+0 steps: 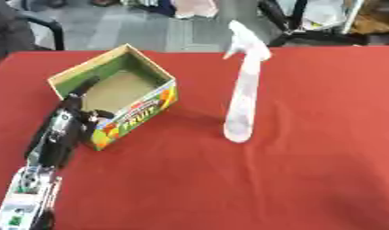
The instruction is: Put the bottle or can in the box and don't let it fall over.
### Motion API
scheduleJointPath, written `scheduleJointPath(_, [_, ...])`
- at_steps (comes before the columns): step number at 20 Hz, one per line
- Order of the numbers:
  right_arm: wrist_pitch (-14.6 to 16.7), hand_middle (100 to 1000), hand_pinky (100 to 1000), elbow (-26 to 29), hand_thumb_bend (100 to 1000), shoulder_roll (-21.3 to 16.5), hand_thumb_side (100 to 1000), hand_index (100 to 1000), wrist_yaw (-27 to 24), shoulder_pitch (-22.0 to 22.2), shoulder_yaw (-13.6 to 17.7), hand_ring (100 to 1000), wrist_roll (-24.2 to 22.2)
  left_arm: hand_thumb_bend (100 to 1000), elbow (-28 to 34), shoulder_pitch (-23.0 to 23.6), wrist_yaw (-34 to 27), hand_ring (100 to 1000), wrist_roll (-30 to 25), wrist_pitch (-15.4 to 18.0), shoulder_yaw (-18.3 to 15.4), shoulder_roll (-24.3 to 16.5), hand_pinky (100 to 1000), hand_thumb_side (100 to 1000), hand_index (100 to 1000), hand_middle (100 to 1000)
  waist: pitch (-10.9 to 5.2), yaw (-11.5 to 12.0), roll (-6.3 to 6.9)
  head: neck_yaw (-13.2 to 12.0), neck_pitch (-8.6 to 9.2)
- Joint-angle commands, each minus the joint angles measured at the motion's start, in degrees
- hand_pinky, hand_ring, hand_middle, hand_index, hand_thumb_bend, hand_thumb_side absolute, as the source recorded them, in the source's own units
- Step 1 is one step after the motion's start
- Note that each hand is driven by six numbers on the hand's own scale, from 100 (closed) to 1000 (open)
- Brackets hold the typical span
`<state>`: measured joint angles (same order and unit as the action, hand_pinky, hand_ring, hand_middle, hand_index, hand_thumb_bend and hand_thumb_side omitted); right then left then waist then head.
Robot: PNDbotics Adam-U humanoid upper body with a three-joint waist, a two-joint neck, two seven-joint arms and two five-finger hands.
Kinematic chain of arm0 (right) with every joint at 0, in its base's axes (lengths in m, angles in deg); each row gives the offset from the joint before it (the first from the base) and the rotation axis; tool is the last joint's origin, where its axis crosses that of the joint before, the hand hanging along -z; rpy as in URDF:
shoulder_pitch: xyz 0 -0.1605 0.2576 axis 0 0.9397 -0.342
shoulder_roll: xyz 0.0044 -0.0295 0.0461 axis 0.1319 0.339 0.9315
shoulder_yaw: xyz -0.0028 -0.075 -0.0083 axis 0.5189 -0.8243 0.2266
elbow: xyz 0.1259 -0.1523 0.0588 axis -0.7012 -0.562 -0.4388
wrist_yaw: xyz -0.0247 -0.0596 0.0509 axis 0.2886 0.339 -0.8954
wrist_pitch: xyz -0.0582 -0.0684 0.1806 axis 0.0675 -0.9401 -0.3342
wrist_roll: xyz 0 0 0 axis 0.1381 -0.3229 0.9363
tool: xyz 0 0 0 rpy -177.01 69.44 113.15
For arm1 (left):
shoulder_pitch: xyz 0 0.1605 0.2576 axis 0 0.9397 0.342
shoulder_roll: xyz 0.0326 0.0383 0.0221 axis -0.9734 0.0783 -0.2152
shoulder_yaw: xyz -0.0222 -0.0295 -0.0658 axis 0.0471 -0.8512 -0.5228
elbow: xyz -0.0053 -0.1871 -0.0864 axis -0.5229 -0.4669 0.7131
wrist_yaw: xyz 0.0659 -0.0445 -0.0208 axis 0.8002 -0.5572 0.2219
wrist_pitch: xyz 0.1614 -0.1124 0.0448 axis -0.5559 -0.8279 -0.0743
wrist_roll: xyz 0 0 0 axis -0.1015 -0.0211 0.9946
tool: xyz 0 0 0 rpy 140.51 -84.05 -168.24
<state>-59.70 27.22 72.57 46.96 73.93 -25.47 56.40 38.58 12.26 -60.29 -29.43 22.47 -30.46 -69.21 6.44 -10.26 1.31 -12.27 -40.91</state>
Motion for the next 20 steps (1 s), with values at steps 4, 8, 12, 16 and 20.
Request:
scheduleJointPath(4, [0.07,1000,815,1.16,100,-1.16,620,931,-0.21,-0.36,0.13,1000,-0.13,128,0.76,-0.43,-0.25,100,0.09,0.02,-0.32,-0.86,686,894,977,1000,-0.91,0.04,-0.13,0.05,0.59])
scheduleJointPath(8, [0.11,1000,814,1.14,100,-1.17,618,931,-0.16,-0.33,0.15,1000,-0.13,129,0.76,-0.38,-0.17,100,0.14,0.01,-0.35,-0.83,686,895,977,1000,-0.89,0.09,-0.14,0.03,0.55])
scheduleJointPath(12, [0.14,1000,814,1.13,100,-1.17,617,931,-0.15,-0.34,0.15,1000,-0.13,129,0.75,-0.36,-0.12,100,0.15,-0.03,-0.34,-0.80,686,896,977,1000,-0.86,0.12,-0.16,0.05,0.53])
scheduleJointPath(16, [0.13,1000,815,1.10,100,-1.44,607,932,-0.43,-0.54,-0.54,1000,-0.57,129,0.74,-0.36,-0.09,100,0.14,-0.06,-0.35,-0.81,686,894,977,1000,-0.92,0.23,-0.24,-0.11,0.51])
scheduleJointPath(20, [1.69,1000,817,1.20,100,-5.01,535,933,-3.18,-2.63,-3.49,1000,-3.04,131,0.66,-0.24,-0.09,100,0.01,-0.14,-0.16,-1.06,686,897,977,1000,-1.19,0.49,-0.59,0.21,0.33])
